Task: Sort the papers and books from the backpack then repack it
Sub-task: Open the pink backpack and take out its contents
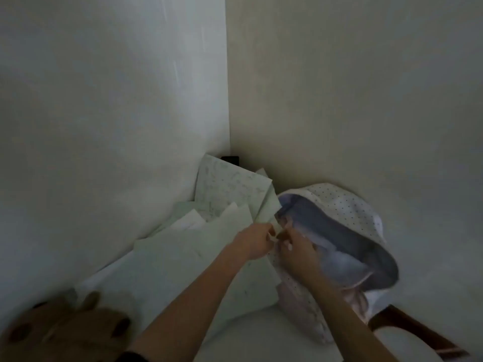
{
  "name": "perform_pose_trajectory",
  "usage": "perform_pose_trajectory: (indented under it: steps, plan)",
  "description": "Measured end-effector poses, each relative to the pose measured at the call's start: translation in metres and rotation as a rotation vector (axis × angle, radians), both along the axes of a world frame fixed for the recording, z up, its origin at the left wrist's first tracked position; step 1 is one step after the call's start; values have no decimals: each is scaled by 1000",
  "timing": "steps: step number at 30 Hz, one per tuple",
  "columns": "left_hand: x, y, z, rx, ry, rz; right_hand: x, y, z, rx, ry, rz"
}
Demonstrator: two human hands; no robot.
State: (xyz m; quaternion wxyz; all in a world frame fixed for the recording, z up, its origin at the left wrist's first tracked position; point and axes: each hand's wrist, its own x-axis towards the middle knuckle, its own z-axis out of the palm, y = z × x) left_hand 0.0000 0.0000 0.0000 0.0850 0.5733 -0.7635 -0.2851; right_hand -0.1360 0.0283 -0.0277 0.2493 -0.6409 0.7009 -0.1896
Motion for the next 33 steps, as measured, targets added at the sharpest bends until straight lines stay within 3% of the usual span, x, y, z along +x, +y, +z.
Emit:
perform_pose_trajectory:
  steps: [5,9,11,13,17,20,24,26,28,31,33]
  plan:
    - [-46,9,-51,-3,-82,-186,-45,25,-26,196,93,-61]
    - [-66,10,-84,-169,-262,-286,-67,25,-43,30,71,-72]
    - [-76,8,-89,-340,-284,-294,-74,21,-40,7,171,-128]
    - [-84,2,-97,-391,-359,-290,-83,16,-39,17,339,-145]
    - [-92,-15,-99,-343,-433,-158,-106,3,-39,35,557,-180]
    - [-93,-28,-108,-294,-459,-227,-122,-13,-43,89,618,-221]
    - [-90,-37,-104,-279,-87,-164,-128,-36,-41,138,640,-229]
    - [-89,-37,-100,-267,-52,-184,-129,-46,-41,176,650,-221]
    - [-94,-41,-100,-299,-99,-182,-131,-51,-43,180,670,-225]
    - [-105,-54,-104,-246,-344,-219,-137,-54,-43,94,682,-235]
    - [-106,-51,-98,-171,-333,-208,-140,-54,-43,85,642,-195]
